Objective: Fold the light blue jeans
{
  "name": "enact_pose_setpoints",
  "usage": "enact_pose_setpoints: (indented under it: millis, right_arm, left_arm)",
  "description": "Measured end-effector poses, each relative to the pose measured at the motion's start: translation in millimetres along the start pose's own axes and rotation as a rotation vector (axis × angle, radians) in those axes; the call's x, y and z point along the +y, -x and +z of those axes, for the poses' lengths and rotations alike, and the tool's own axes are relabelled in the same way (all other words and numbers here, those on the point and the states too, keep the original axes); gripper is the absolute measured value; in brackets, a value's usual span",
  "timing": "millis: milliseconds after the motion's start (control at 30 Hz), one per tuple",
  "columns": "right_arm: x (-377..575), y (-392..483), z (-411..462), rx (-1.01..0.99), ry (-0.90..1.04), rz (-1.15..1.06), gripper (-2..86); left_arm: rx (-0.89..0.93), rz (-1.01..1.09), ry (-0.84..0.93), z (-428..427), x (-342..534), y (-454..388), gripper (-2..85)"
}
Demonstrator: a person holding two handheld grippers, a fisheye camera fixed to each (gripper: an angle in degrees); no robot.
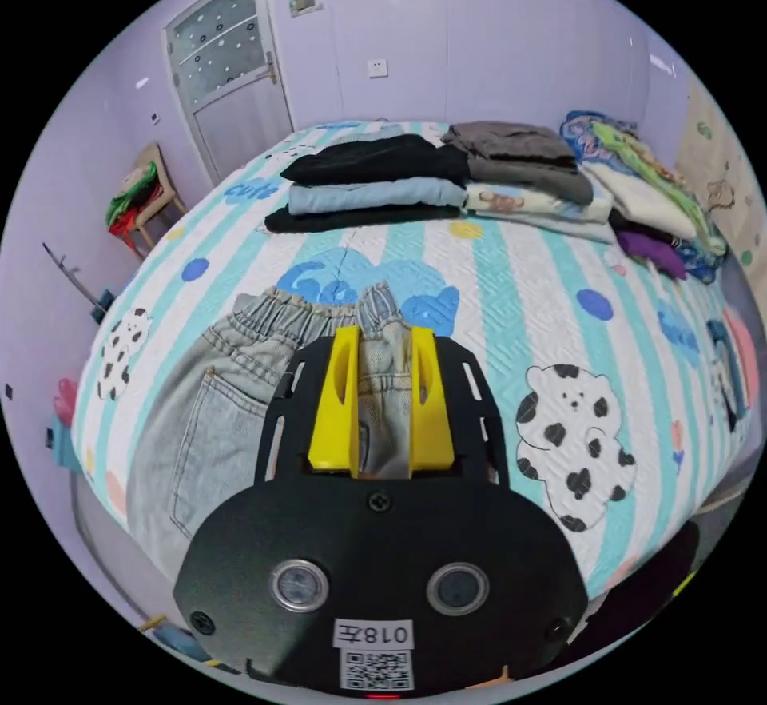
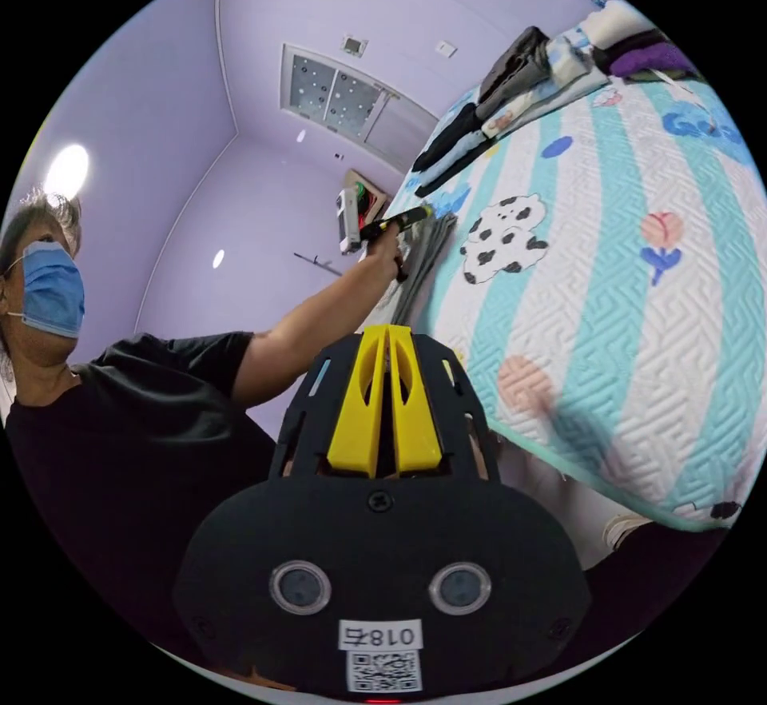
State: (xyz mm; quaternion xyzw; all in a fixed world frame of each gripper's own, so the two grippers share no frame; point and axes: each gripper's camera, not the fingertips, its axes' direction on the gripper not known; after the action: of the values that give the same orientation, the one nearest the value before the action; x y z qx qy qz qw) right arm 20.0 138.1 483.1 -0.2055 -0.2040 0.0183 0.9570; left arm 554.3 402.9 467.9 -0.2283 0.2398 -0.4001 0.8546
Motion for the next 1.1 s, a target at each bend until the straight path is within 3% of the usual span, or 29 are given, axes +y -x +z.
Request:
enact_pose_setpoints:
  millis: [100, 167, 267, 433, 600, 767, 967, 1100]
  right_arm:
    - [-0.3, -4.4, 1.3, -0.013, -0.025, 0.006, 0.2]
    - [-7.0, -1.2, 11.1, -0.019, -0.022, -0.019, 0.7]
    - [-29.6, 10.7, 50.0, 0.034, 0.053, -0.096, 3.8]
    - [-76.6, 21.5, 151.2, 0.164, 0.189, -0.200, 9.5]
    - [-132.3, -22.1, 257.2, 0.218, 0.299, -0.010, 12.1]
    - [-152.2, -45.2, 285.2, 0.177, 0.192, 0.209, 12.3]
    - [-150.0, -37.0, 326.6, 0.106, 0.231, 0.302, 5.7]
    - [-164.0, -8.4, 317.3, 0.012, 0.105, 0.269, 4.3]
  left_arm:
    - [0.268, -0.193, -0.156, -36.6, 46.9, 82.5, 7.7]
    - [0.535, -0.320, -0.418, -77.3, 121.2, 165.7, 7.4]
    - [0.742, -0.476, -0.694, -127.1, 240.5, 270.6, 7.4]
    - [0.812, -0.679, -0.955, -196.0, 439.4, 390.5, 7.2]
    - [0.676, -0.798, -0.954, -235.9, 577.3, 441.6, 6.8]
    - [0.683, -0.855, -0.876, -212.8, 640.9, 456.4, 6.4]
    - [0.796, -0.781, -0.987, -185.3, 635.9, 475.1, 6.3]
    - [0.793, -0.611, -1.000, -197.6, 576.3, 499.1, 6.2]
